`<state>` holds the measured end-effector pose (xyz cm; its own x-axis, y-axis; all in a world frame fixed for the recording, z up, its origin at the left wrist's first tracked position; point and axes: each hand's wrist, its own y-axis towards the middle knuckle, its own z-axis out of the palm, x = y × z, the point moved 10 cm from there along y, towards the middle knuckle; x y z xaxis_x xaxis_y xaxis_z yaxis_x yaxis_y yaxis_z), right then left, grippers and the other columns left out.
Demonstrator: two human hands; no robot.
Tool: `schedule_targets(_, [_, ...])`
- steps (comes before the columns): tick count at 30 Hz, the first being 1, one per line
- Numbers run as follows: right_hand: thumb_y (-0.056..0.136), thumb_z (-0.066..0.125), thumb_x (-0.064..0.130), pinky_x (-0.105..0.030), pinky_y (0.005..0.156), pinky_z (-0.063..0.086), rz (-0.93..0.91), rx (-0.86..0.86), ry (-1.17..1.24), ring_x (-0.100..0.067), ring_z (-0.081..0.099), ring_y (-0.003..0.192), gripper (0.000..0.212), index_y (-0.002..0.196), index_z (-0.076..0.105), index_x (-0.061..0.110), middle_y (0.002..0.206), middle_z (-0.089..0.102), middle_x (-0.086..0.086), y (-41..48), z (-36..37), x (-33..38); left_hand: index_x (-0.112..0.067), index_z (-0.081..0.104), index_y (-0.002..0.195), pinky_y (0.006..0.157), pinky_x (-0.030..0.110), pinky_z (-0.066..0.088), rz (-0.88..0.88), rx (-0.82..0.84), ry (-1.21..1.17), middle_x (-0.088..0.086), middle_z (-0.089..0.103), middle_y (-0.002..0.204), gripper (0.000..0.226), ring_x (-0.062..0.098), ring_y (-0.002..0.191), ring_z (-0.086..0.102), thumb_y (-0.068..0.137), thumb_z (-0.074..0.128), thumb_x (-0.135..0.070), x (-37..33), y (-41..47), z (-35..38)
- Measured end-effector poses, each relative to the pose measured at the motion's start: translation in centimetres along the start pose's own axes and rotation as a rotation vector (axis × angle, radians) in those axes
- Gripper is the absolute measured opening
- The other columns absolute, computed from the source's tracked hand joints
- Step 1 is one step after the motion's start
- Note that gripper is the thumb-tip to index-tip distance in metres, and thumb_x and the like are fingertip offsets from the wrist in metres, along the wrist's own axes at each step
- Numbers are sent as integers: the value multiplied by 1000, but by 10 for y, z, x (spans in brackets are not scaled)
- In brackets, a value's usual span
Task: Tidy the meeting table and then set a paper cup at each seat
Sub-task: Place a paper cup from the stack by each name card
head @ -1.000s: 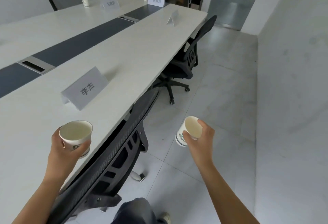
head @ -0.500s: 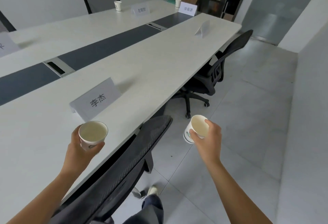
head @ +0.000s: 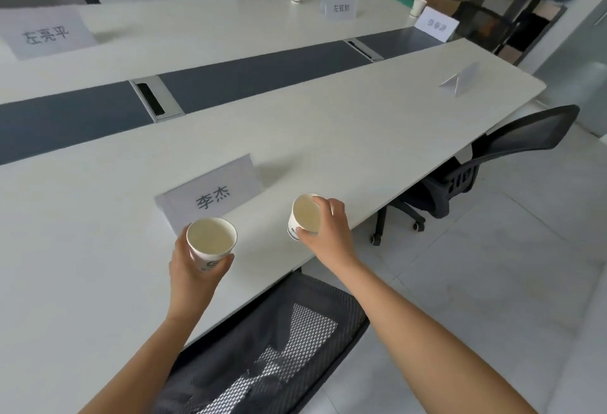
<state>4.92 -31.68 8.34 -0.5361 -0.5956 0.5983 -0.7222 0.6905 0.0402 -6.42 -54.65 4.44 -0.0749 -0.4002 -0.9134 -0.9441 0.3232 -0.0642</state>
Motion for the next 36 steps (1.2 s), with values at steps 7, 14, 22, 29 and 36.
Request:
schedule_targets(7, [79, 66, 31, -37, 81, 48, 9, 139, -142, -30, 41, 117, 63, 133, 35, 18, 133, 33, -10, 34, 35, 0, -12, 37, 131, 101, 52, 37, 15, -72, 39, 14, 51, 126, 78, 34, 118, 46, 66, 79, -9, -6, 10, -5])
schedule_targets(14, [77, 68, 38, -39, 89, 44, -96, 305, -148, -32, 33, 125, 72, 135, 30, 18, 142, 22, -13, 46, 44, -4, -9, 40, 130, 94, 43, 40, 164, -135, 152, 15, 53, 123, 79, 36, 114, 47, 62, 81, -5, -53, 3, 20])
schedule_targets(22, [85, 58, 38, -33, 103, 35, -187, 201, 117, -22, 29, 133, 62, 137, 31, 17, 146, 23, -9, 74, -79, -56, -4, 39, 132, 94, 35, 33, 384, -101, 208, 16, 52, 127, 81, 35, 115, 44, 63, 81, -8, -158, 3, 142])
schedule_targets(29, [94, 46, 30, -27, 94, 39, -8, 100, 300, -15, 48, 115, 34, 122, 50, 12, 127, 51, -3, 87, -196, -172, -12, 38, 129, 91, 35, 36, 596, 97, 145, 15, 54, 124, 79, 19, 111, 39, 63, 73, -37, -245, -18, 310])
schedule_targets(36, [92, 48, 22, -29, 69, 40, 219, -9, 348, -15, 51, 74, 20, 84, 55, 6, 81, 60, -8, 80, -268, -287, -25, 29, 130, 87, 33, 41, 708, 368, 68, 8, 52, 127, 79, 6, 112, 36, 61, 57, -52, -292, -63, 439])
